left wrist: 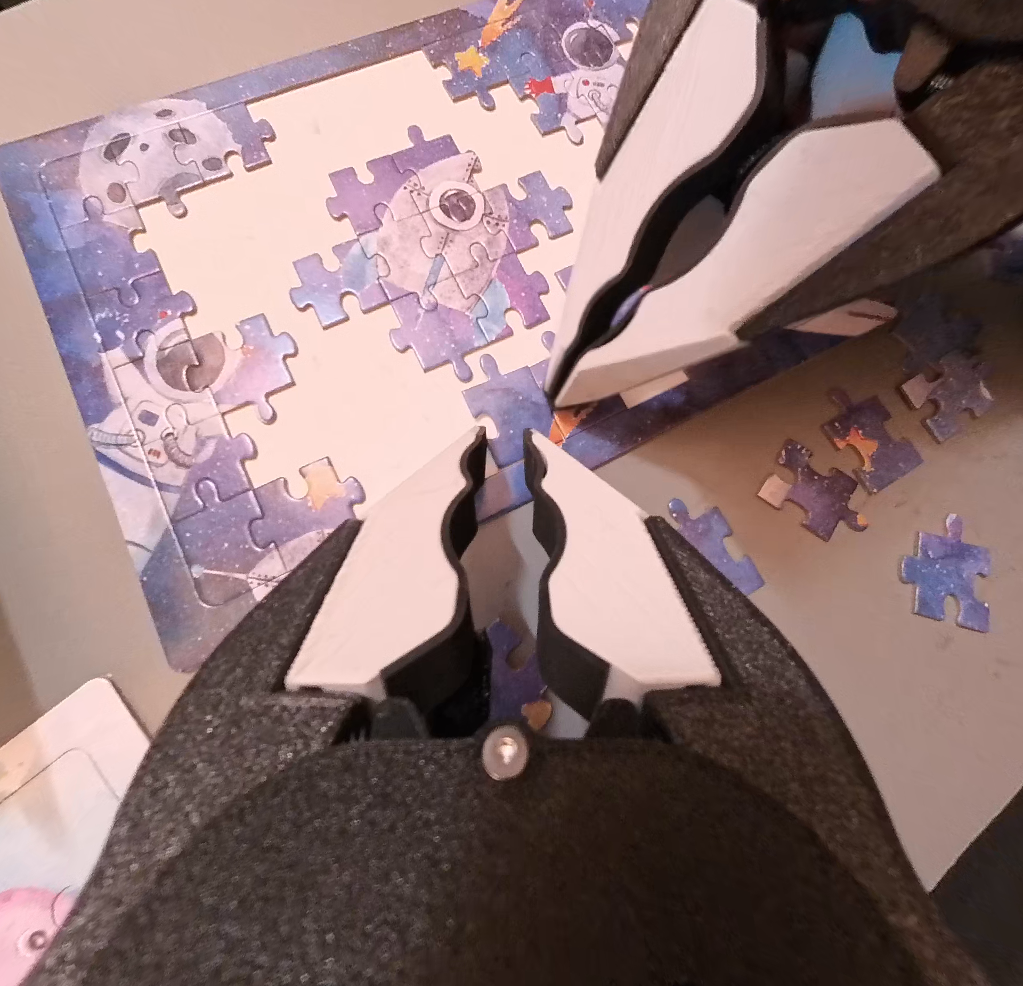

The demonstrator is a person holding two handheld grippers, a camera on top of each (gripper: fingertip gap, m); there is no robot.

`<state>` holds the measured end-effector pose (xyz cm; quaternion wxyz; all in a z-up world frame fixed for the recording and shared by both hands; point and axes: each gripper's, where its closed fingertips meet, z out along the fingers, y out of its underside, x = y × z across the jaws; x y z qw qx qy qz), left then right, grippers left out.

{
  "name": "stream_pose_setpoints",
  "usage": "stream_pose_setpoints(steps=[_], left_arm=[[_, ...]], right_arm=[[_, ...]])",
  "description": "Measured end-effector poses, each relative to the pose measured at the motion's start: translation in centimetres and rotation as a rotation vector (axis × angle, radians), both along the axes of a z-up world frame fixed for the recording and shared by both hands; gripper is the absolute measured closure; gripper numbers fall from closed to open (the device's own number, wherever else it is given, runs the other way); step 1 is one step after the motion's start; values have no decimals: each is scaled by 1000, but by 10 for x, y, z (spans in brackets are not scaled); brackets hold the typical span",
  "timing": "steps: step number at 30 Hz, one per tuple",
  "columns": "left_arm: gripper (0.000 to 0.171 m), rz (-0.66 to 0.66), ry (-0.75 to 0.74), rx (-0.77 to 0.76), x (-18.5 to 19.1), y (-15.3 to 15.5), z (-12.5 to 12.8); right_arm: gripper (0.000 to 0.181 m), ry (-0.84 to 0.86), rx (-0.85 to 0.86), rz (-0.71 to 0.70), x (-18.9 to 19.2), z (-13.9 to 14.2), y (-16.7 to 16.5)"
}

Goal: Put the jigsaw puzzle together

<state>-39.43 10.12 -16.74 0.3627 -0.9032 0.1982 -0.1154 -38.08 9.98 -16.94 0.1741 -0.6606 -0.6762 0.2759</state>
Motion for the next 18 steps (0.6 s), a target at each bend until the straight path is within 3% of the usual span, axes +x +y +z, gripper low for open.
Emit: stream_pose_setpoints(steps=[6,10,18], left_arm=[[161,16,2,19,-1,0,7],[165,10,-29,24,3,2,11],[171,17,-48,-25,3,1,-2]], right_arm=[[181,60,-3,-34,-7,13,8],[181,1,30,-13,-5,-1,3],[181,43,-11,-48,-8,8,8]])
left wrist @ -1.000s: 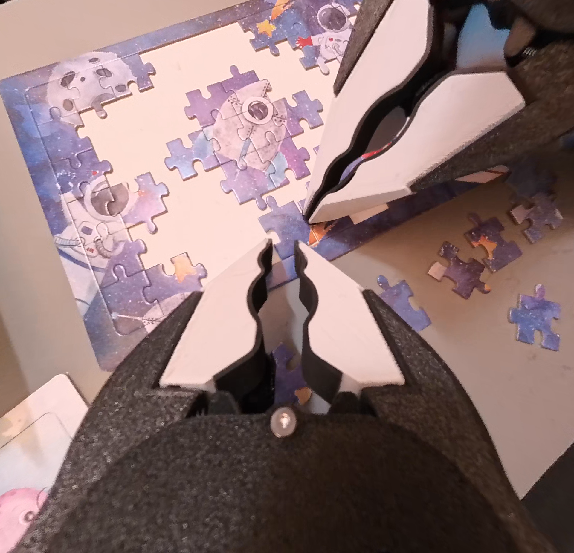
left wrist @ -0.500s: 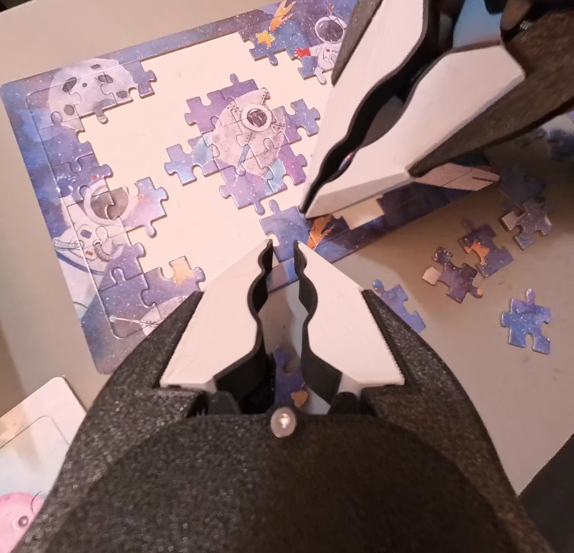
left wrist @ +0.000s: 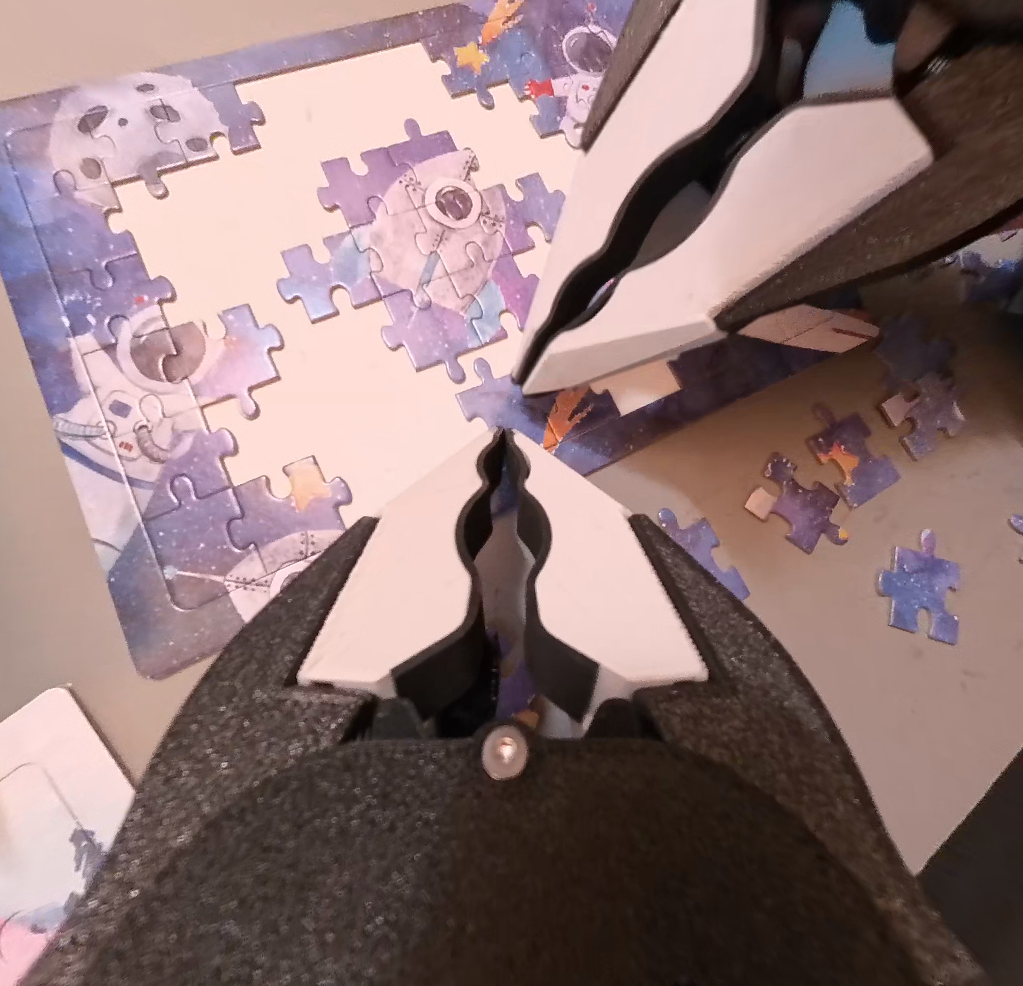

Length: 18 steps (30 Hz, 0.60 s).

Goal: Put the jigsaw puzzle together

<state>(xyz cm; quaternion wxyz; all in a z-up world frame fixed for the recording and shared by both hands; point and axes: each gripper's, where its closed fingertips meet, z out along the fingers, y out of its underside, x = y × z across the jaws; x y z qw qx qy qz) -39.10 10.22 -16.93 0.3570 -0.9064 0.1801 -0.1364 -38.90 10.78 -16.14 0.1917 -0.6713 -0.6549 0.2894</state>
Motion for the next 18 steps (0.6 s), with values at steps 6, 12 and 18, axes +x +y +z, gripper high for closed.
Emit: stream_pose_setpoints(steps=[6,12,18], left_arm=[[170,8,23,-9,-5,-2,0],[164,63,-22,2,-18,1,6],[171,5,19,-17,-8,-4,0]], right_arm=[[181,-42,49,-10,5,-6,5],[181,4,26,-161,73,39,16],[173,-72,23,-356,148,19,-10]])
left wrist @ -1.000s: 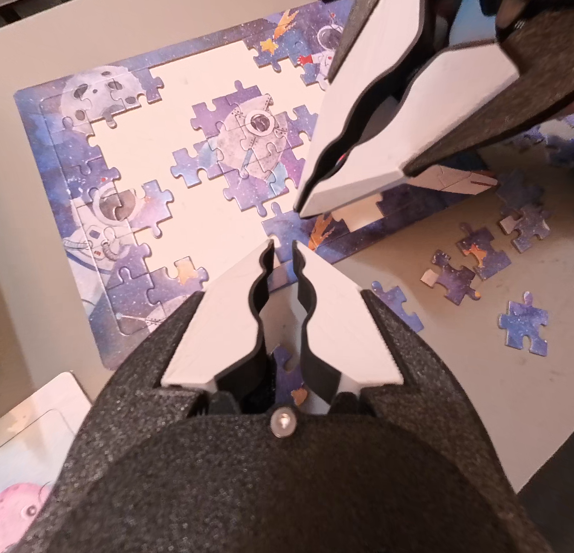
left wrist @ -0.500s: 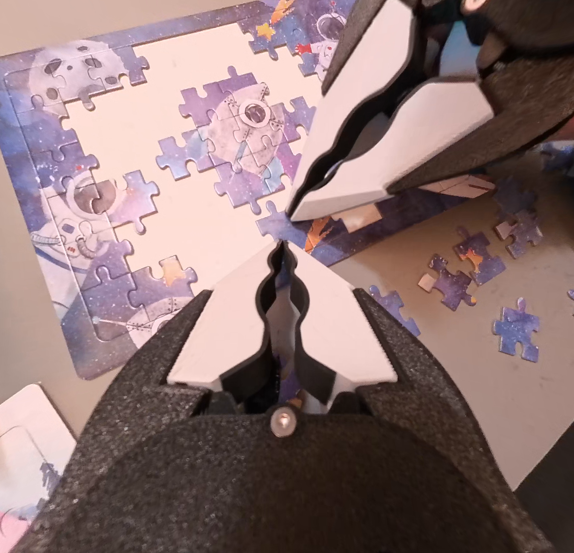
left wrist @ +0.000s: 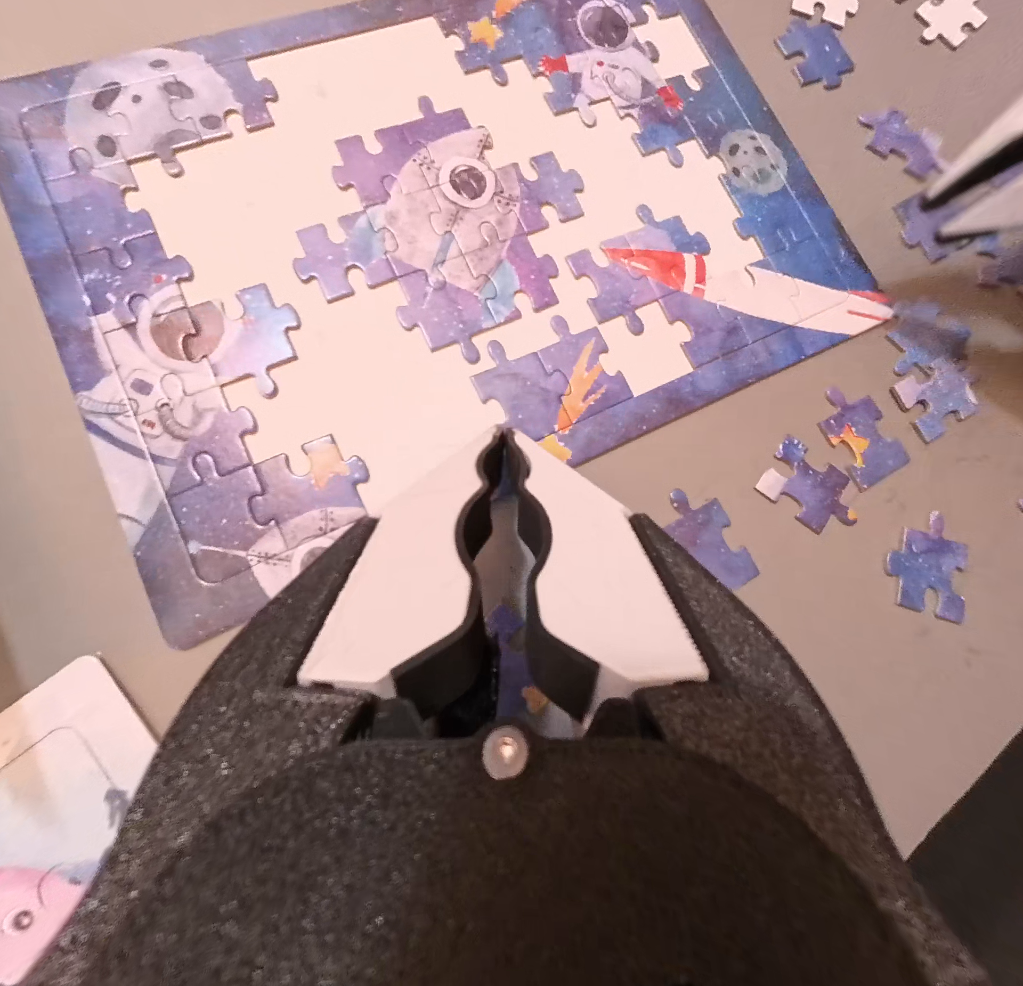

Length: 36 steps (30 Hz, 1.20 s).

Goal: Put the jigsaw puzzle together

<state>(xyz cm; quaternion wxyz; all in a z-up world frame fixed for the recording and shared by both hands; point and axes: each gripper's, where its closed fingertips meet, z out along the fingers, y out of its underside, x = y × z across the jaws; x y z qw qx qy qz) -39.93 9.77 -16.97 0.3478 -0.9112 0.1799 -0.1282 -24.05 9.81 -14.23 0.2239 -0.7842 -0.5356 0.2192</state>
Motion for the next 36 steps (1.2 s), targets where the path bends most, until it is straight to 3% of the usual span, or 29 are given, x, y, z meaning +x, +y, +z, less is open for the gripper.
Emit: stream_pose_setpoints(steps=[4,8,12,15,18,22,28,36], left_arm=[[164,28,40,-10,-6,-6,4],[163,66,88,18,-16,-20,19],[162,134,70,93,-15,-42,38],[162,219,-3,213,-7,-52,52],[159,326,-63,360,-3,-55,65],[157,401,70,527,-14,-59,87],[157,359,65,464,-8,-54,74],[157,334,19,425,-5,-51,68]], right_arm=[[172,98,28,-107,10,-2,-20],[171,222,92,-184,25,17,-29],[171,280,327,-220,65,48,-31],[163,335,457,-279,100,55,-26],[150,333,397,-282,116,34,-30],[149,361,400,-204,100,39,-36],[149,234,410,-151,95,18,-39],[149,259,354,-197,99,15,-33]])
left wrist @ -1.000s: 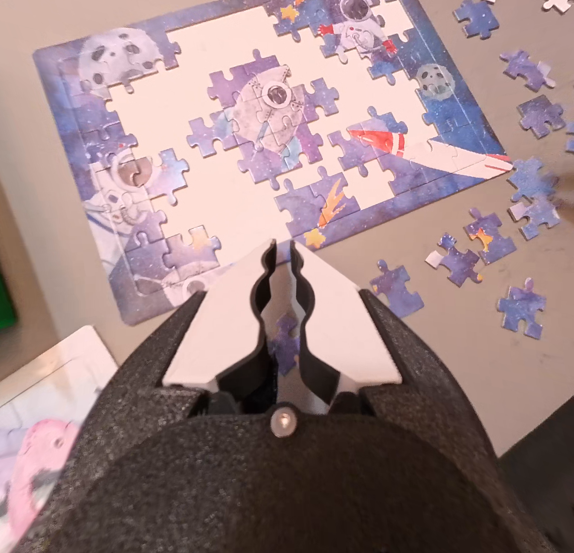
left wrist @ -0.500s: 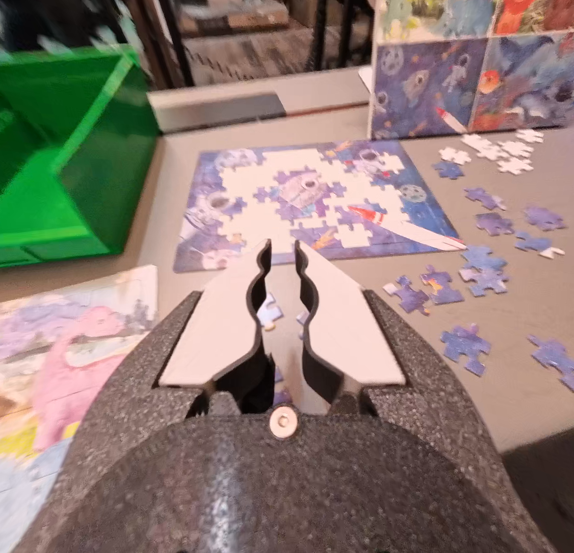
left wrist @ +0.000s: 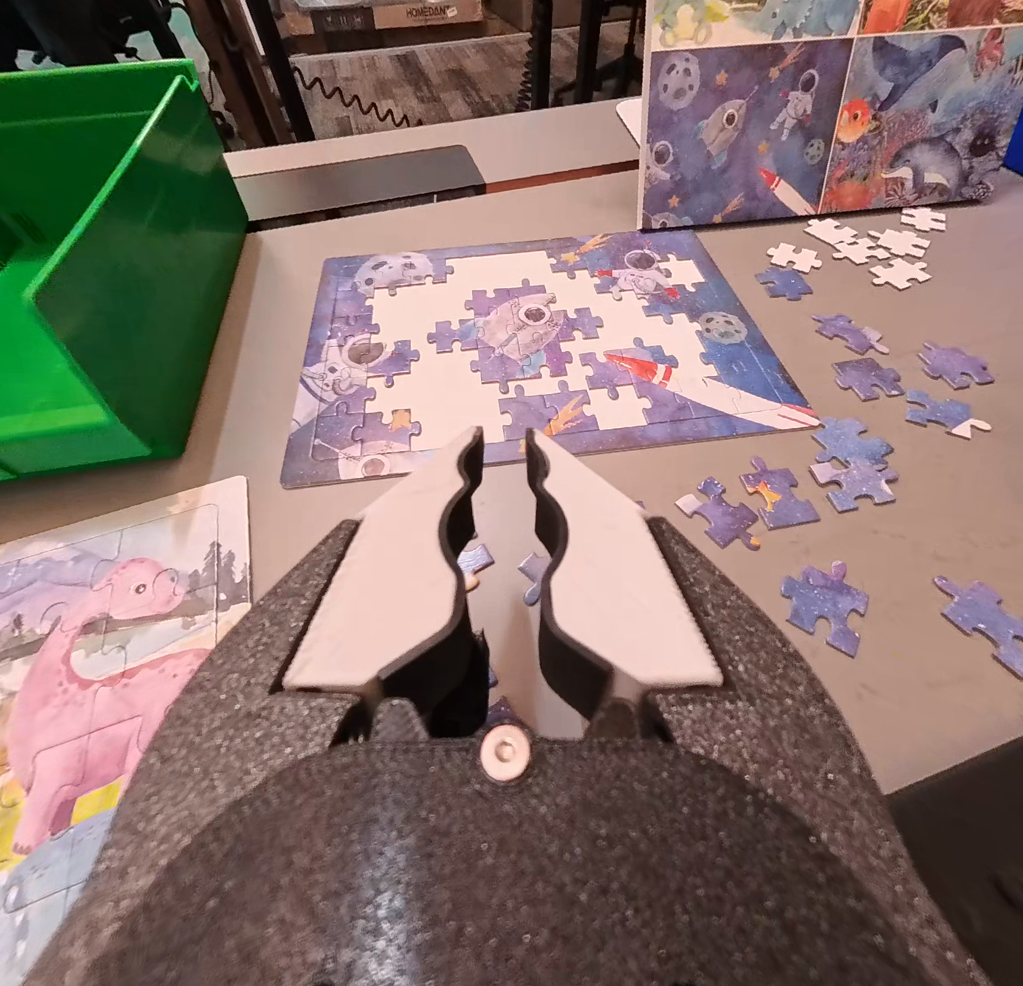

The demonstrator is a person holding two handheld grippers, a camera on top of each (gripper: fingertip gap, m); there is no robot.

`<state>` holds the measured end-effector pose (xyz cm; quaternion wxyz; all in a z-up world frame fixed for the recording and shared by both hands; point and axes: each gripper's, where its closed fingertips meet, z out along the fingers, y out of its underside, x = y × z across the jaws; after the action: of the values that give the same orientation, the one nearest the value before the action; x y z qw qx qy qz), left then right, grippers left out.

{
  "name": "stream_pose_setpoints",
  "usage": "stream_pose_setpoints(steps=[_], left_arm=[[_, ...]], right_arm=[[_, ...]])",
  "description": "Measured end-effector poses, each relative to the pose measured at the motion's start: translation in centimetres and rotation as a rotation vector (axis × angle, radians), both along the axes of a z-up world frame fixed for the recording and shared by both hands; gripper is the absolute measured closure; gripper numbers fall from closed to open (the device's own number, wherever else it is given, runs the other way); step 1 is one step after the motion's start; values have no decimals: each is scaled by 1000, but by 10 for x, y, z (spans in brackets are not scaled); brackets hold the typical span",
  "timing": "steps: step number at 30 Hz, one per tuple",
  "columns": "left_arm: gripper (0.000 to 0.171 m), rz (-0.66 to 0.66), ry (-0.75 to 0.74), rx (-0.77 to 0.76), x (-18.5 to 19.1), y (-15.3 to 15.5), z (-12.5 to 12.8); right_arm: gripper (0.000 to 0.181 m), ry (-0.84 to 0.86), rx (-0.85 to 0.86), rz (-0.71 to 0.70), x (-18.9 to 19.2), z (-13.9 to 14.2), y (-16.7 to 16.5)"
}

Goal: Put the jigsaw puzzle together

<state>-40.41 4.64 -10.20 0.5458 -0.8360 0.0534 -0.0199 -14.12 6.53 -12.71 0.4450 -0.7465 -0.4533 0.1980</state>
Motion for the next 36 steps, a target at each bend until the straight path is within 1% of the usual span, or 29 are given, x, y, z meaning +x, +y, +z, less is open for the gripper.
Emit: stream_pose_setpoints(steps=[10,18,25,29,34,36], left_arm=[[157,-48,94,-10,13,-1,-4],[156,-64,70,-34,14,0,-8],[152,-73,67,-59,16,-1,-13],[152,-74,64,-61,17,-3,-13],[151,-72,69,-64,17,-2,-14],[151,-69,65,-83,16,-1,-17]], right_arm=[[149,-22,49,-12,3,2,-2],[148,-49,0,-3,1,-8,-2],[148,-27,-16,1,2,-7,-4],[147,-32,-51,5,2,-12,-5],[147,-52,-47,13,-1,-15,-5],[148,-71,-28,-11,1,-15,0]])
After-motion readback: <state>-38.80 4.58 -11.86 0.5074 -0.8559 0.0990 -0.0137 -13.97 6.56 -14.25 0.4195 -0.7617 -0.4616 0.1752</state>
